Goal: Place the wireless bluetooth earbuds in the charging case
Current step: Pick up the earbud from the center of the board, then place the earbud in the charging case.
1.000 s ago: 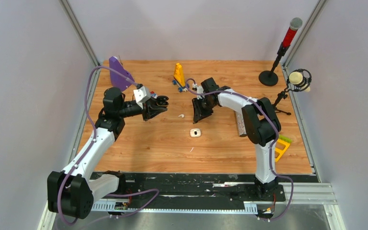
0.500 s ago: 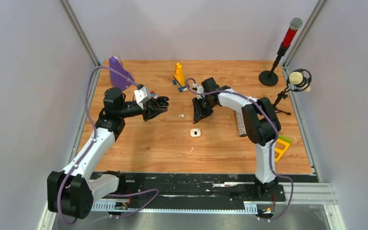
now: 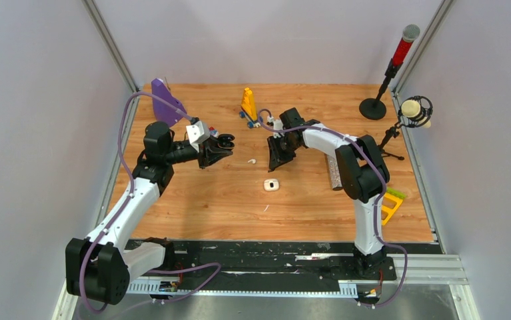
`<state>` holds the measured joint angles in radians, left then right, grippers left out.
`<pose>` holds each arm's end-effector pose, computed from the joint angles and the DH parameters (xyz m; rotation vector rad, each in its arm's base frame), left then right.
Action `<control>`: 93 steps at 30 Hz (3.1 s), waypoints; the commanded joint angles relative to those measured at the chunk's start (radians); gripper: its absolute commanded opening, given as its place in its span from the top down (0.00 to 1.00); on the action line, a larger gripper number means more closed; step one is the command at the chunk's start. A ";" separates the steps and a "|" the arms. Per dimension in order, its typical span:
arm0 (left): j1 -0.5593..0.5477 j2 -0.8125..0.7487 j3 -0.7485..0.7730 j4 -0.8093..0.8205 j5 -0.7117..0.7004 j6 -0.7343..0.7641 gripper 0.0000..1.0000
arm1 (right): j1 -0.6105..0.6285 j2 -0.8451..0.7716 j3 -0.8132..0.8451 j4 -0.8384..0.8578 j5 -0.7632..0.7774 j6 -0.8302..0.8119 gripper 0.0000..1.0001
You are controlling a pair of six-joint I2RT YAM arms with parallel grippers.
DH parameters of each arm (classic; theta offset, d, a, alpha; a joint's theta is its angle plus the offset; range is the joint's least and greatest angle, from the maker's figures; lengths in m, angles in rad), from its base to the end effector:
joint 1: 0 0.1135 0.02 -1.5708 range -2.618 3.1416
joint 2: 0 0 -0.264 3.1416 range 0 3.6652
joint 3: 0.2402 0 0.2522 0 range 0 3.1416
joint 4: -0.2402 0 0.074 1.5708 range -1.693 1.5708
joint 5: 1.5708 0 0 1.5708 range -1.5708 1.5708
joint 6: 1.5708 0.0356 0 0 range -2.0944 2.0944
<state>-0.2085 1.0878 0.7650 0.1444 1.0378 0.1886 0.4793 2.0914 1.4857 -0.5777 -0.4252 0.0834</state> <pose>0.2278 -0.0795 0.3102 1.0478 1.3958 -0.9126 0.3722 0.2100 0.1538 -0.6663 2.7198 0.7325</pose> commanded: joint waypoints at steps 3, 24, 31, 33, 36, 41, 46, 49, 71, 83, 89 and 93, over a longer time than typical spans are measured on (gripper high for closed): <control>-0.005 -0.021 0.026 0.007 0.011 0.024 0.80 | 0.000 0.002 -0.013 0.023 -0.004 -0.017 0.79; -0.049 0.031 0.021 -0.059 0.079 0.087 0.78 | -0.011 -0.450 0.029 0.041 0.059 -0.406 0.83; -0.051 0.082 0.040 -0.093 0.106 0.090 0.78 | 0.088 -0.666 -0.011 0.041 0.158 -0.630 0.82; -0.051 0.102 0.038 -0.070 0.119 0.067 0.78 | 0.128 -0.704 -0.017 0.041 0.180 -0.663 0.82; -0.052 0.132 0.048 -0.065 0.143 0.044 0.78 | 0.204 -0.731 -0.023 0.041 0.228 -0.711 0.82; -0.063 0.159 0.057 -0.080 0.171 0.048 0.78 | 0.340 -0.734 -0.034 0.046 0.293 -0.790 0.81; -0.068 0.146 0.042 -0.078 0.183 0.050 0.78 | 0.451 -0.685 -0.052 0.067 0.402 -0.861 0.81; -0.070 0.132 0.034 -0.077 0.182 0.057 0.78 | 0.492 -0.655 -0.056 0.075 0.475 -0.881 0.81; -0.074 0.111 0.017 -0.029 0.170 0.018 0.79 | 0.641 -0.608 -0.117 0.179 0.672 -0.903 0.82; -0.072 0.113 0.014 0.031 0.163 -0.060 0.80 | 0.685 -0.614 -0.205 0.279 0.755 -0.911 0.83; -0.069 0.126 0.013 0.066 0.150 -0.095 0.82 | 0.699 -0.631 -0.226 0.301 0.763 -0.875 0.82; -0.065 0.126 0.012 0.074 0.148 -0.100 0.82 | 0.711 -0.640 -0.234 0.293 0.765 -0.864 0.79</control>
<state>-0.2752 1.2259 0.7639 0.1184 1.1698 0.1173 1.1652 1.4792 1.2705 -0.2871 0.3450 -0.8196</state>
